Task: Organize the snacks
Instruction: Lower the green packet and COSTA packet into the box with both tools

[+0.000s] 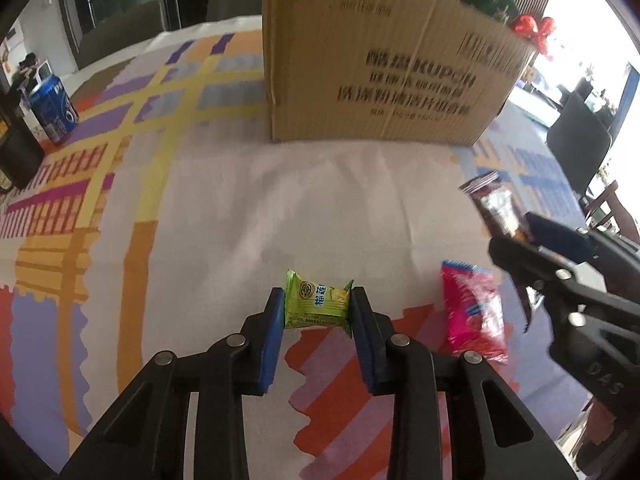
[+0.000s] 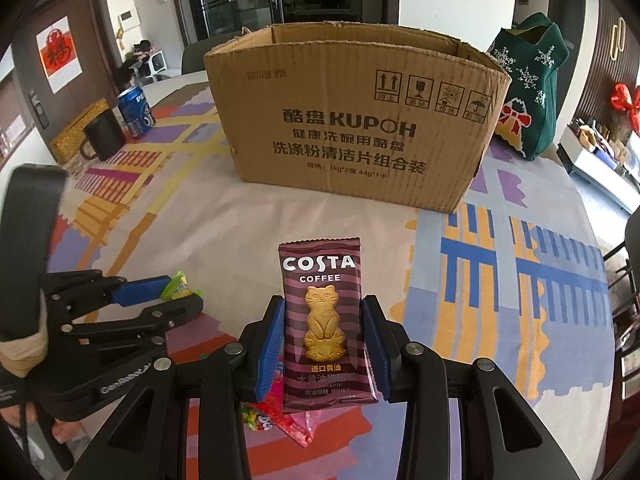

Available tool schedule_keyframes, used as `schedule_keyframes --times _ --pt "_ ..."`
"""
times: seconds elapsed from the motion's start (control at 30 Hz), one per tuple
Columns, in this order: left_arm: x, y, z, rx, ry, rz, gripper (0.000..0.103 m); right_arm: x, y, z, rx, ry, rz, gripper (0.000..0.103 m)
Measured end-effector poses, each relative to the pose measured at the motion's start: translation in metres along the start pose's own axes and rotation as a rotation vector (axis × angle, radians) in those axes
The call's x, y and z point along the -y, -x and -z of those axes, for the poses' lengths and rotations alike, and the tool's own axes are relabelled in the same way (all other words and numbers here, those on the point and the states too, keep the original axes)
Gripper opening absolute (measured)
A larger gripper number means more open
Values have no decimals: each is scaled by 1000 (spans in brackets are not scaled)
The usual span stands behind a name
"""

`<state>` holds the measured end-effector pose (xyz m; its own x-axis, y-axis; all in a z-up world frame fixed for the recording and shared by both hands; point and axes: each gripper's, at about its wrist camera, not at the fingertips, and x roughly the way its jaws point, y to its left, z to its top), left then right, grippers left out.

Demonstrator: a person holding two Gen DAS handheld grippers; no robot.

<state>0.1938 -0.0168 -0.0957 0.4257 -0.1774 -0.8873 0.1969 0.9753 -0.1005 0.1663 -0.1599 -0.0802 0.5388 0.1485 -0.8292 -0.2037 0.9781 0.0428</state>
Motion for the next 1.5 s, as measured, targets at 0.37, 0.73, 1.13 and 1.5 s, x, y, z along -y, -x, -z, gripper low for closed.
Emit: schedule_keyframes --times 0.37,0.73,1.13,1.5 --pt "9 44 -25 124 -16 30 32 9 20 -13 63 -29 3 39" --pt "18 77 -63 247 -47 31 33 19 44 -40 153 -52 11 40" --pt "22 96 -103 332 -67 11 33 29 62 -77 244 -69 25 40" --pt "17 97 -142 363 -63 10 33 35 69 -118 308 -49 51 40"
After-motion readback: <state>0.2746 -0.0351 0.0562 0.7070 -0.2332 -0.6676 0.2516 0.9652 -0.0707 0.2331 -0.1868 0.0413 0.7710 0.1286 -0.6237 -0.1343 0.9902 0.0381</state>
